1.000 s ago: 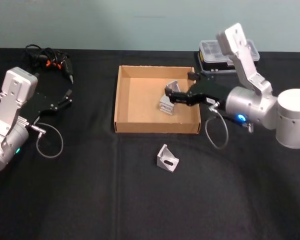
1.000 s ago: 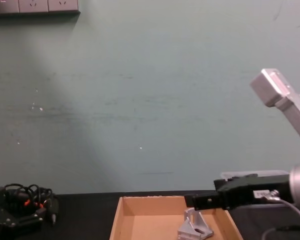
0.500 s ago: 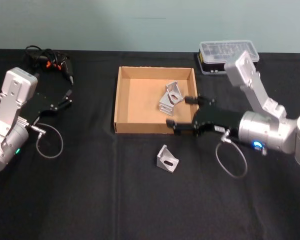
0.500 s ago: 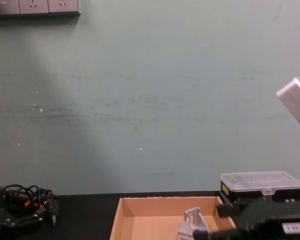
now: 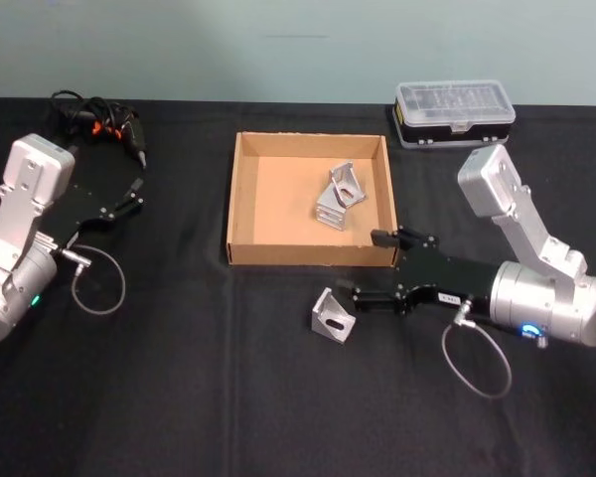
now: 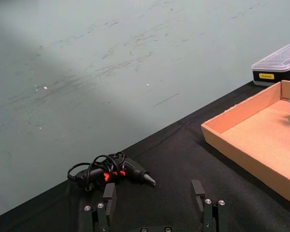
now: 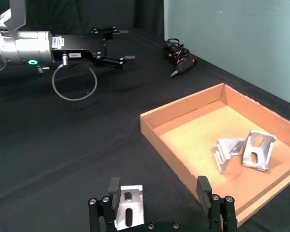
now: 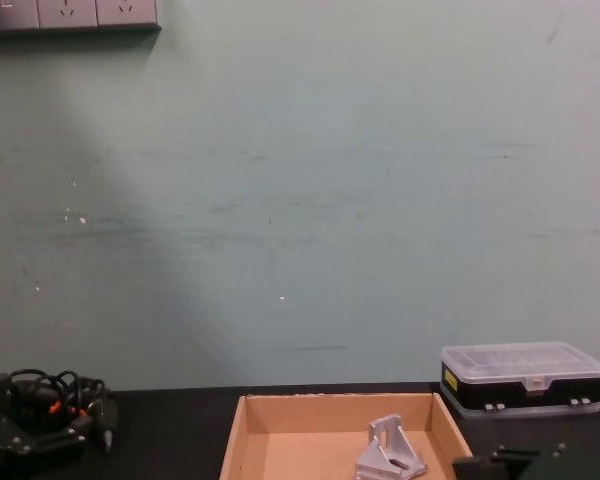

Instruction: Use one hand to pick up the angle iron from the table and place it into the box.

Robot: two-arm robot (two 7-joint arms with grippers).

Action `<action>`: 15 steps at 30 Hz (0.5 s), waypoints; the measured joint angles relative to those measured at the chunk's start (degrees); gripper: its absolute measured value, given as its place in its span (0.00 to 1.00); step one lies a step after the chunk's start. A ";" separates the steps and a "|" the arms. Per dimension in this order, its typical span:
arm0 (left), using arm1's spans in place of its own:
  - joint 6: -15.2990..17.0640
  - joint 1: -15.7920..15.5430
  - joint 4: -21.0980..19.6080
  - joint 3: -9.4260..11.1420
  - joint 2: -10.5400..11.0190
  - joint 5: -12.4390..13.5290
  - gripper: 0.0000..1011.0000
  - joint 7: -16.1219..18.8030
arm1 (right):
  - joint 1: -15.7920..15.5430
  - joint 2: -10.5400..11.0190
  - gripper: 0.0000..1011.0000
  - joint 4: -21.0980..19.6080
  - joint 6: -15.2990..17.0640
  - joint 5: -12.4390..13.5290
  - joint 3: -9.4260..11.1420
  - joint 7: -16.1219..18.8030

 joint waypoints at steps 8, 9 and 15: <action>0.00 0.00 0.00 0.00 0.00 0.00 1.00 0.00 | -2.43 1.57 0.99 -2.76 -0.25 0.80 -0.15 -0.94; 0.00 0.00 0.00 0.00 0.00 0.00 1.00 0.00 | -2.57 1.64 0.99 -2.95 -0.25 0.80 -0.20 -1.05; 0.00 0.00 0.00 0.00 0.00 0.00 1.00 0.00 | -2.93 1.56 0.99 -3.63 0.10 0.27 -1.07 -1.91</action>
